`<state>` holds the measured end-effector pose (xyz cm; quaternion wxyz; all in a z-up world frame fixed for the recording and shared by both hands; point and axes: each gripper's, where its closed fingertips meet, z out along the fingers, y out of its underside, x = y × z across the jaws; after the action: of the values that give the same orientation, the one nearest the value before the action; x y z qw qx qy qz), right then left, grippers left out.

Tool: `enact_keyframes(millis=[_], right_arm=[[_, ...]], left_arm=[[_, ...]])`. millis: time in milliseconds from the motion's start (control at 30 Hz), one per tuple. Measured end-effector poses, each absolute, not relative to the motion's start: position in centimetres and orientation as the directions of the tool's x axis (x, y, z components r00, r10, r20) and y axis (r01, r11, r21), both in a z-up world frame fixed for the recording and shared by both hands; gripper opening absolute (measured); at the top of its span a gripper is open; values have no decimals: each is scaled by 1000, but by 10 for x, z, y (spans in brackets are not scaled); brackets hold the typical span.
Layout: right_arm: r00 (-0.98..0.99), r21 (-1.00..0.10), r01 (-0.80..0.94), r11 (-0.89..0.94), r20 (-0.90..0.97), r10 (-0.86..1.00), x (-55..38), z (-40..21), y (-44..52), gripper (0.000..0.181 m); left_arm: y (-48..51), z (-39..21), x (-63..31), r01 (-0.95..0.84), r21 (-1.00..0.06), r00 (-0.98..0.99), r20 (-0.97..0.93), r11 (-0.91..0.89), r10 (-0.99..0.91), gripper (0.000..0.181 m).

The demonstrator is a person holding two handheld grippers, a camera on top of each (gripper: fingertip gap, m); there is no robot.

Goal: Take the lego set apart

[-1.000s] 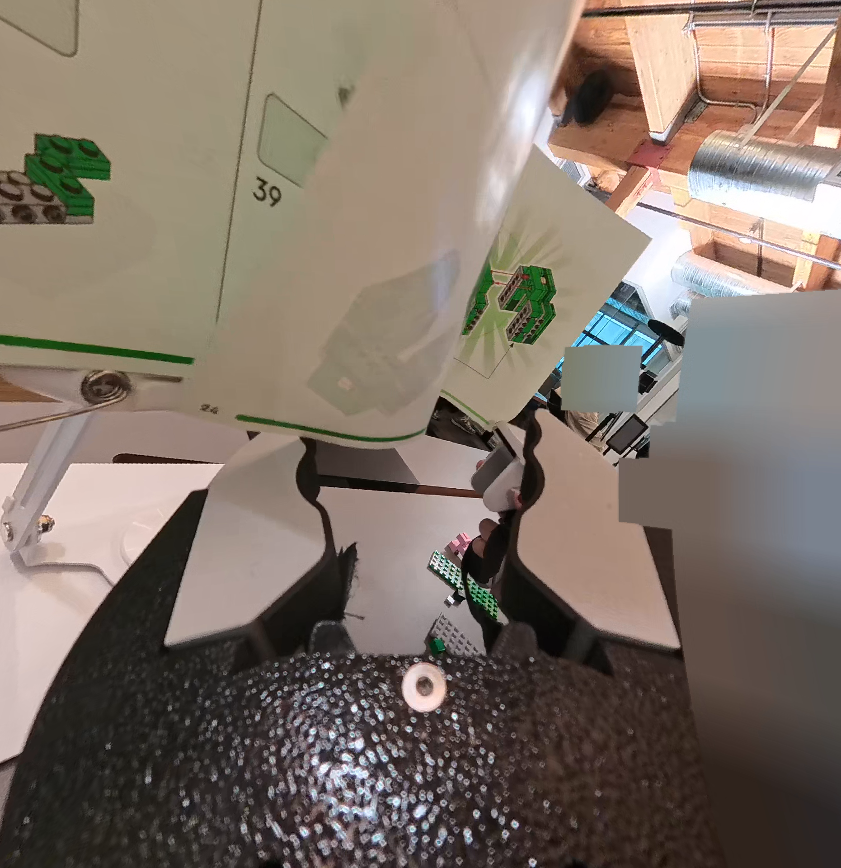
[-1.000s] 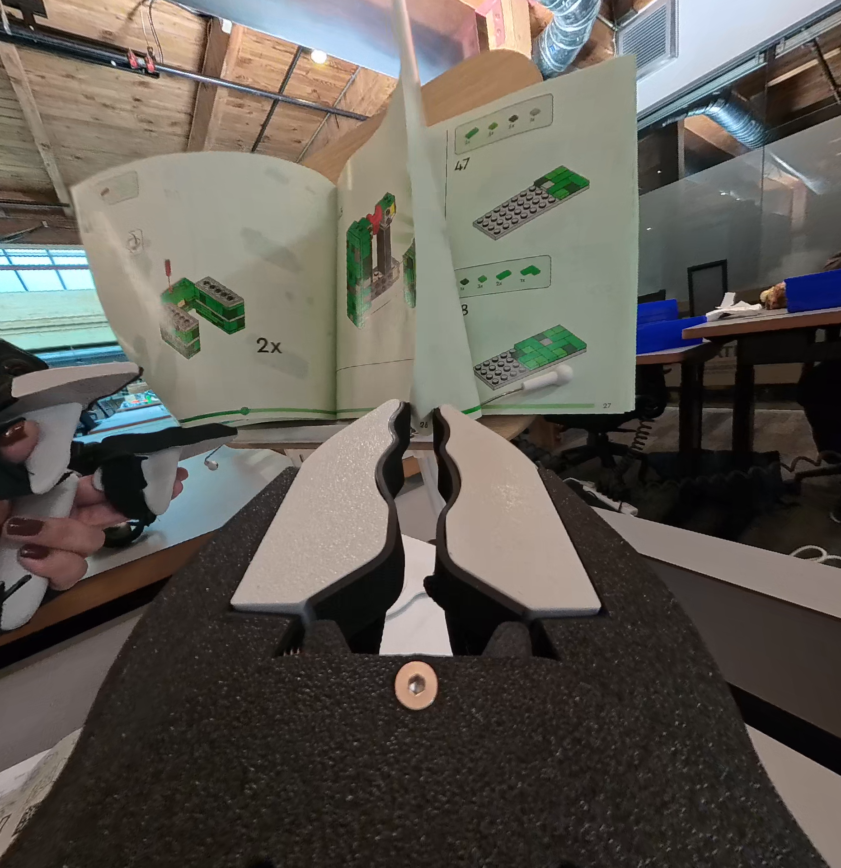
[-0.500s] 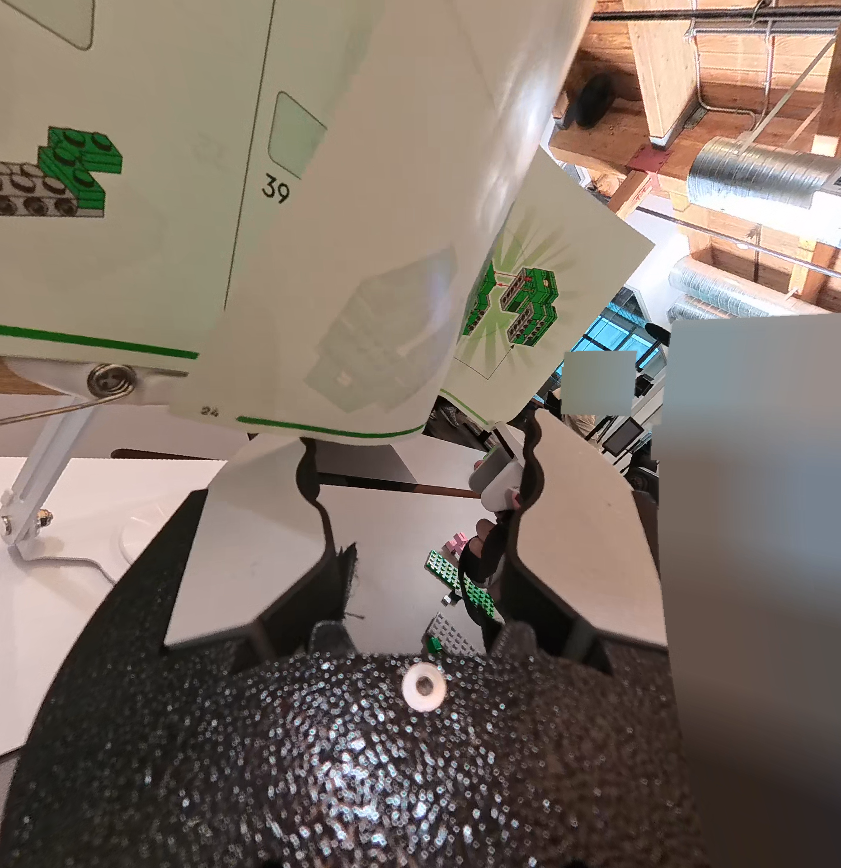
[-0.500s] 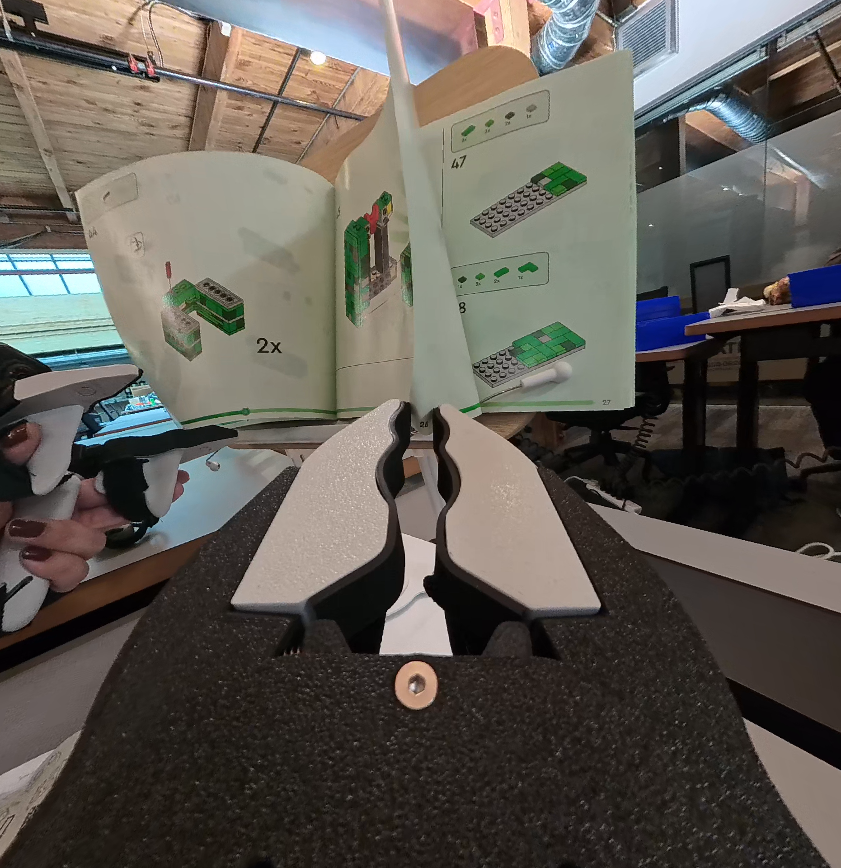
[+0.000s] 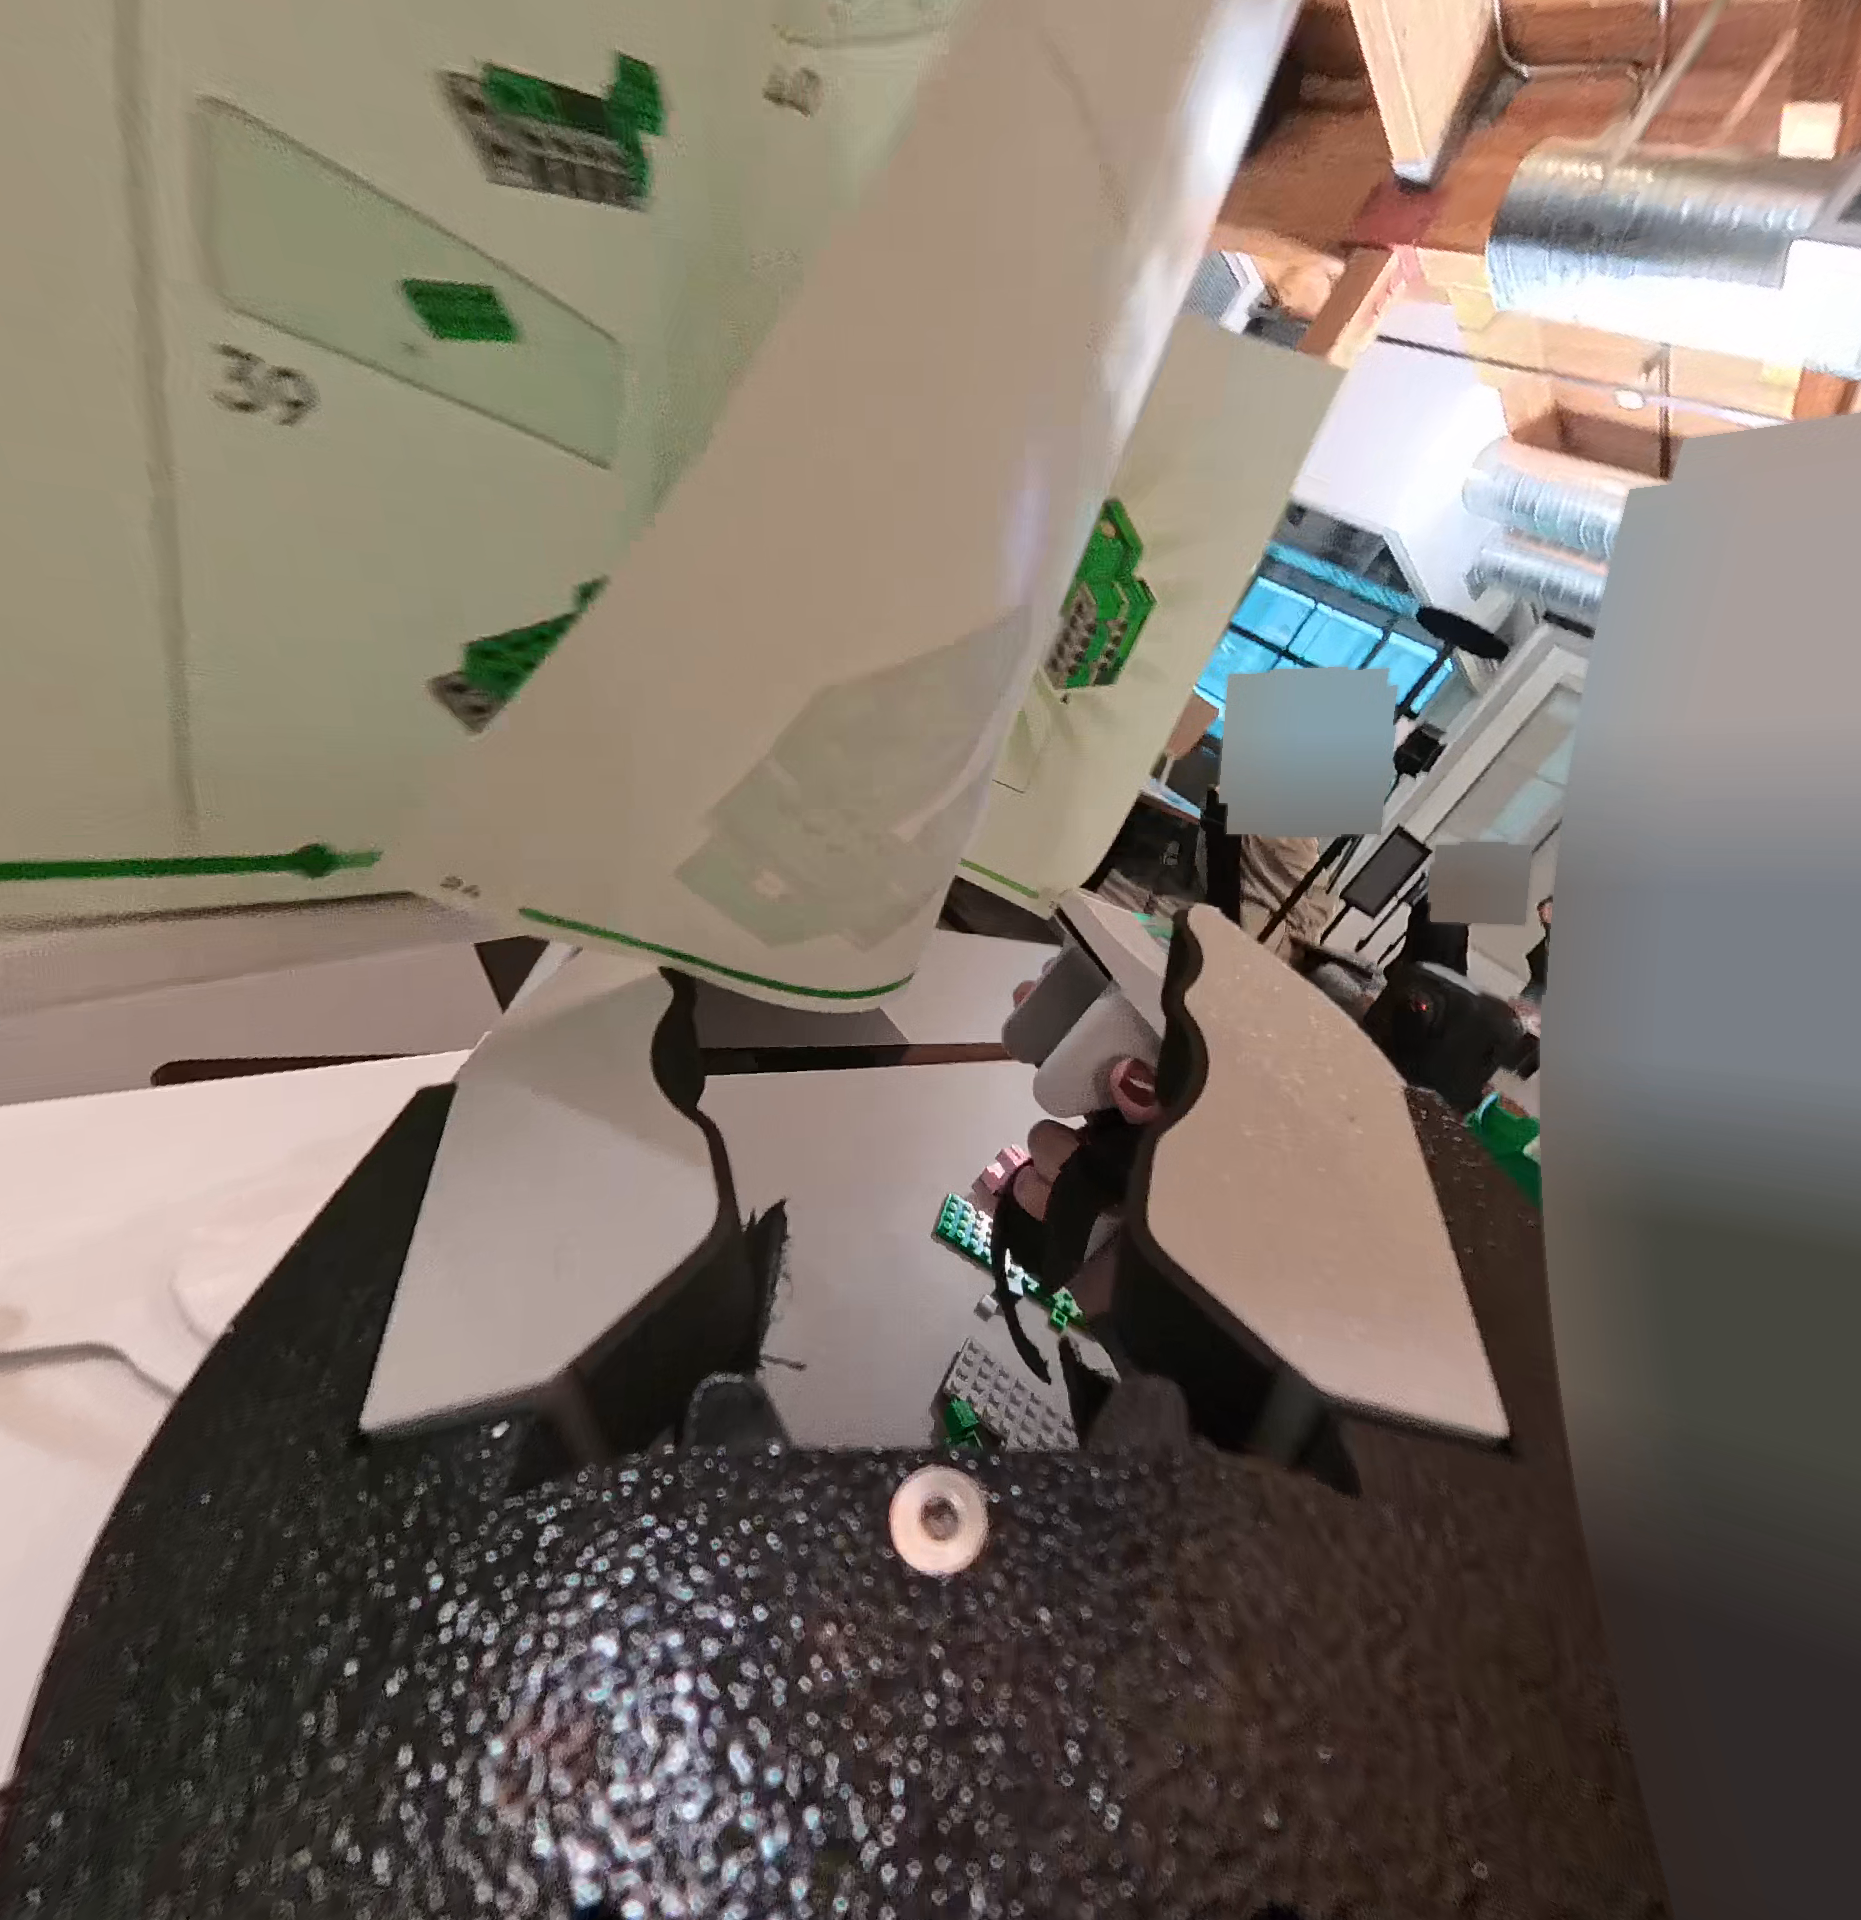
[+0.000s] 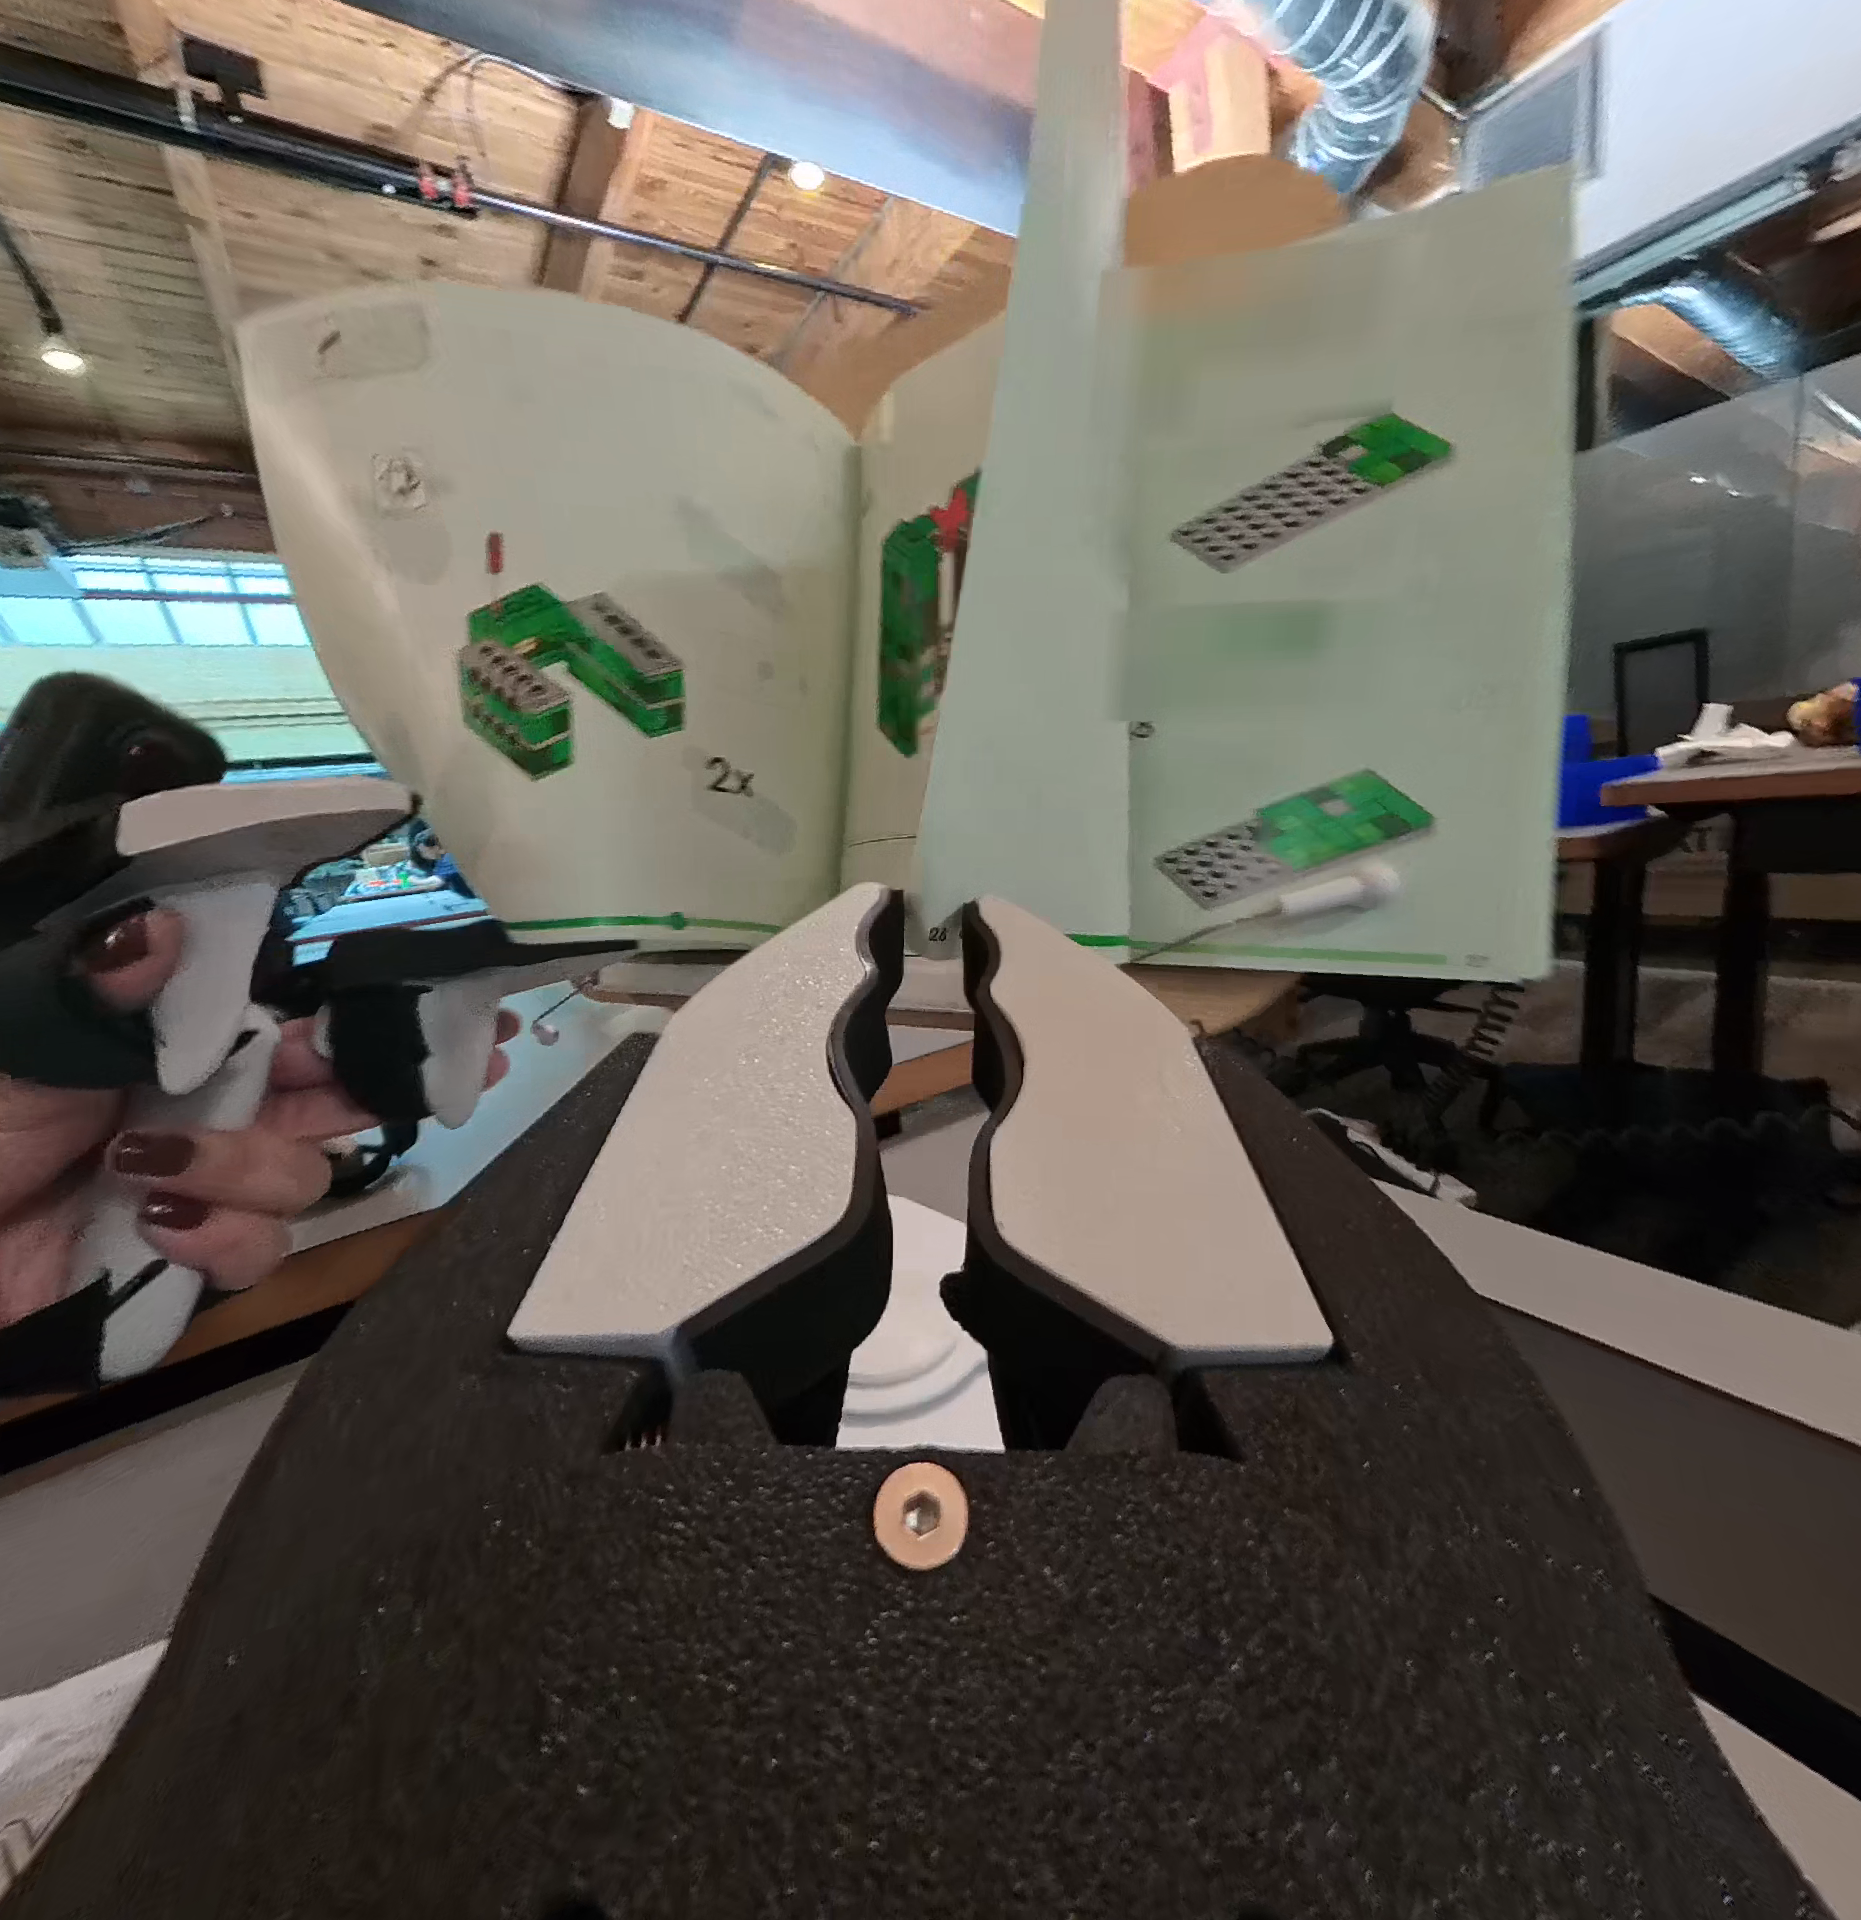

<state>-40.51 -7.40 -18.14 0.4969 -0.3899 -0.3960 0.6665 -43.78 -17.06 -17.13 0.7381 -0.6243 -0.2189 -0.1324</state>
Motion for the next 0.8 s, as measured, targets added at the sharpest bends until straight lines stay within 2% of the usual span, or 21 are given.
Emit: enact_keyframes(millis=[167,367,433,500,567,667,733,800], right_arm=[[-252,-918,-366,-151,-59,966,-405,-178,-91,11],[-210,-917,-359,-174,-103,972,-403,-183,-74,12],[-199,-915,-357,-189,-123,972,-403,-184,-68,12],[-191,-914,-357,-194,-132,973,-402,-184,-65,12],[-184,-912,-360,-194,-135,974,-401,-184,-63,12],[-195,-908,-372,-193,-126,973,-400,-182,-65,15],[-254,-896,-402,-185,-85,963,-396,-175,-76,18],[-310,-887,-437,-151,-10,951,-391,-168,-93,22]], left_arm=[[-145,-170,-406,392,-915,920,391,93,-27,86],[-119,-170,-316,212,-976,890,215,-52,-402,86],[-119,-175,-298,156,-983,870,183,-97,-459,92],[-123,-181,-290,108,-984,857,163,-138,-489,90],[-130,-181,-293,90,-987,861,144,-133,-488,81],[-137,-167,-317,152,-987,898,157,-46,-411,72],[-140,-155,-342,218,-975,931,194,42,-310,76],[-146,-143,-369,247,-955,958,215,162,-189,87]])
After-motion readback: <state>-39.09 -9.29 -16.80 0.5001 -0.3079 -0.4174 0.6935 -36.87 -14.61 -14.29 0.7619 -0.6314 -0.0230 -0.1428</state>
